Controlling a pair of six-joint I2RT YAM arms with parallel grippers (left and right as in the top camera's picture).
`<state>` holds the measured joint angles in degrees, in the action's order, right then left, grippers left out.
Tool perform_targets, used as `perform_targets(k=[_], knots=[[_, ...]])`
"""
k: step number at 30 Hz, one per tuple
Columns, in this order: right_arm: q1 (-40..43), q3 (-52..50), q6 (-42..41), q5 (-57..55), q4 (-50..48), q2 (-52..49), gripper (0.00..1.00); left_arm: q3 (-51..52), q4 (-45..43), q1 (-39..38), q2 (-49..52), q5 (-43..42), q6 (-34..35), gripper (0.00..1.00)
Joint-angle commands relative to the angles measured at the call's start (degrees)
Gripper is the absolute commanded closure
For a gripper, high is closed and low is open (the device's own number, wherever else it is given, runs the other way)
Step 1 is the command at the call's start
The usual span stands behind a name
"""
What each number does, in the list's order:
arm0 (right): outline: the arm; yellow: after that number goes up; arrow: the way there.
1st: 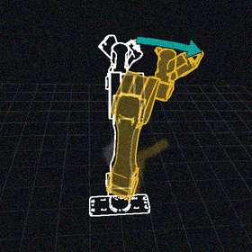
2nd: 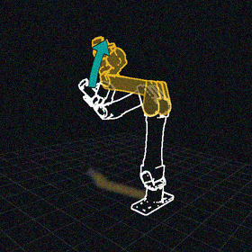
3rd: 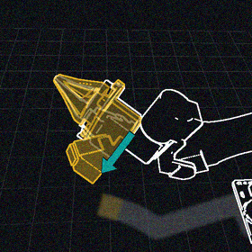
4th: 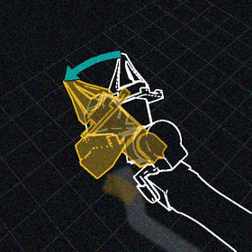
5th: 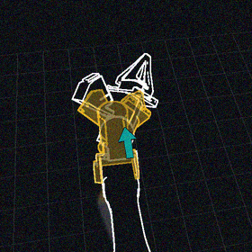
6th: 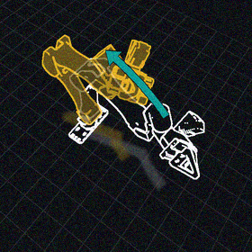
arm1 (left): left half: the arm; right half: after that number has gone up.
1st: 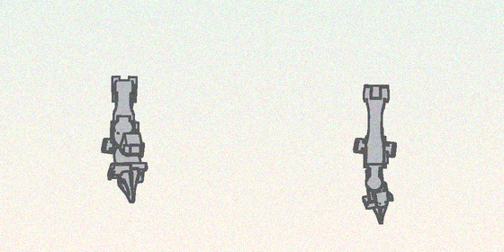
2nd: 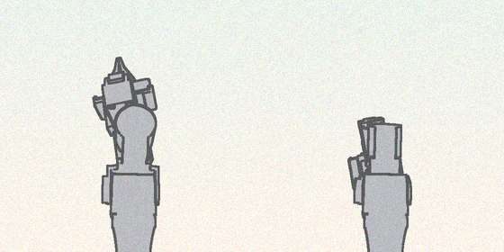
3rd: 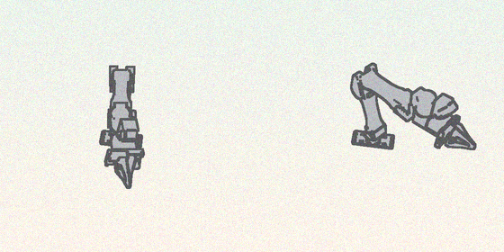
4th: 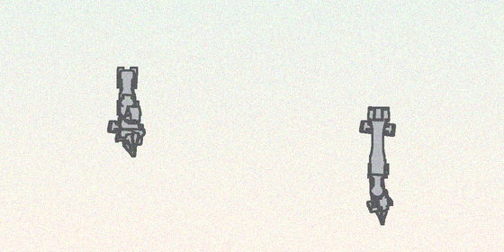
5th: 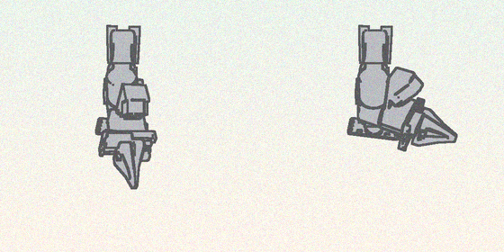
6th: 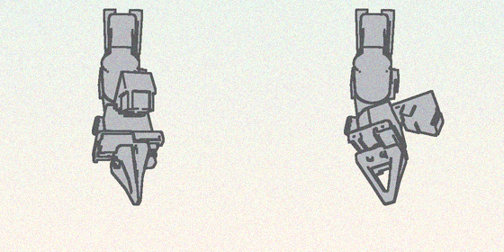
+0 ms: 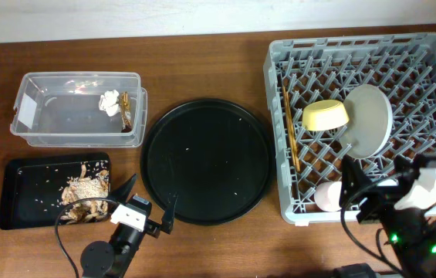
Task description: Sort waste into correct bins and load items into the dishwasher rack
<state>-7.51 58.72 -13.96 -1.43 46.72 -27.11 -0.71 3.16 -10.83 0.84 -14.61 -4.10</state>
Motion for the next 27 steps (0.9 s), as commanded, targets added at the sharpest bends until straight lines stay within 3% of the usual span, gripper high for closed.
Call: perform_targets(k=[1,5,12,19,27], knots=[[5.6,-16.9,0.2,6.2,-7.8,12.1,0.02,0.2,0.2,0.1,-0.3,-0.7,-0.7,0.01],[5.7,-36.2,0.2,10.0,-20.7,25.6,0.01,0.2,0.2,0.1,-0.3,-0.7,-0.7,0.01],[5.6,-58.7,0.0,13.1,-50.6,26.9,0.01,0.2,0.2,0.1,-0.3,-0.6,-0.7,0.01],[5.7,-58.4,0.0,13.0,-43.1,26.9,0.01,0.2,0.2,0.1,-0.3,-0.7,-0.7,0.01],[5.7,-58.4,0.0,13.0,-43.3,26.6,0.01,0.2,0.2,0.1,-0.3,-0.7,-0.7,0.01]])
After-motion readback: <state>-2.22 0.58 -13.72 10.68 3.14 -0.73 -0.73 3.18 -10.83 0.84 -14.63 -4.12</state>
